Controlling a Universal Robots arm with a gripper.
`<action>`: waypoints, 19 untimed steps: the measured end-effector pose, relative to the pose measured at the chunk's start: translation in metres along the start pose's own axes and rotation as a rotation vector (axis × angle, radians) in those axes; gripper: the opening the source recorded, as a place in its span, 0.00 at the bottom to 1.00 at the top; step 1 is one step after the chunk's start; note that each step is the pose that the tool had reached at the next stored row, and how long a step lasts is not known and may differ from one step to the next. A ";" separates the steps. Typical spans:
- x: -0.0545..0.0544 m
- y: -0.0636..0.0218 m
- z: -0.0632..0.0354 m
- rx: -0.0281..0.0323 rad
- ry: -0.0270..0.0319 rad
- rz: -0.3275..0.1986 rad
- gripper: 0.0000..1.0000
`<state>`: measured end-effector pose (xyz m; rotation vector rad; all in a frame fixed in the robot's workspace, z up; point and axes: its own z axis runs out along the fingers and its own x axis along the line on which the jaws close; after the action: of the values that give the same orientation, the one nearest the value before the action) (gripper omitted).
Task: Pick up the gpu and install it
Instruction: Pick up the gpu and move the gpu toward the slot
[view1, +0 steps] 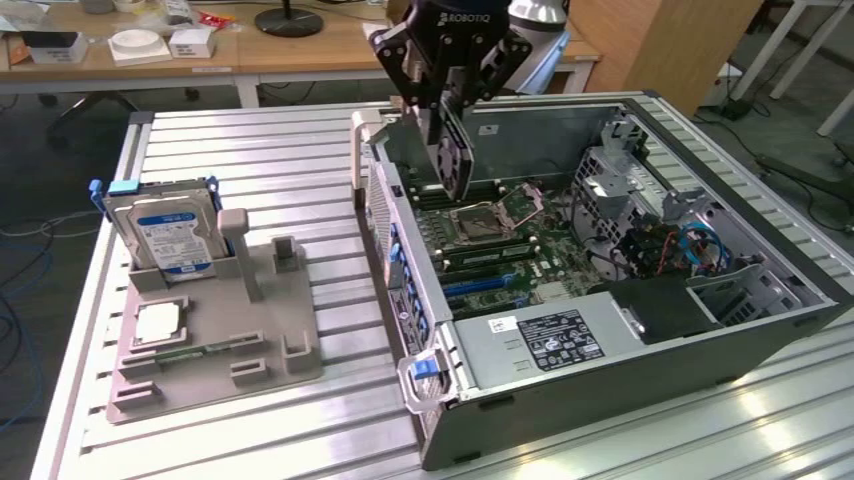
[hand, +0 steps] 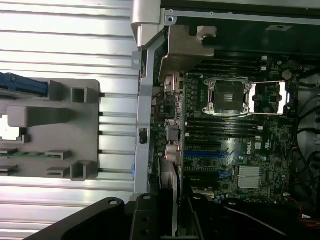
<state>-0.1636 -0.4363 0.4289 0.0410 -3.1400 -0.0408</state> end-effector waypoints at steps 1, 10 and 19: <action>-0.001 0.0000 0.0000 0.0000 0.0000 0.000 0.27; -0.015 -0.0004 0.0000 0.0001 0.0000 0.000 0.27; -0.026 -0.0007 0.0000 0.0001 0.0000 0.000 0.27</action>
<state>-0.1379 -0.4363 0.4289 0.0410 -3.1399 -0.0407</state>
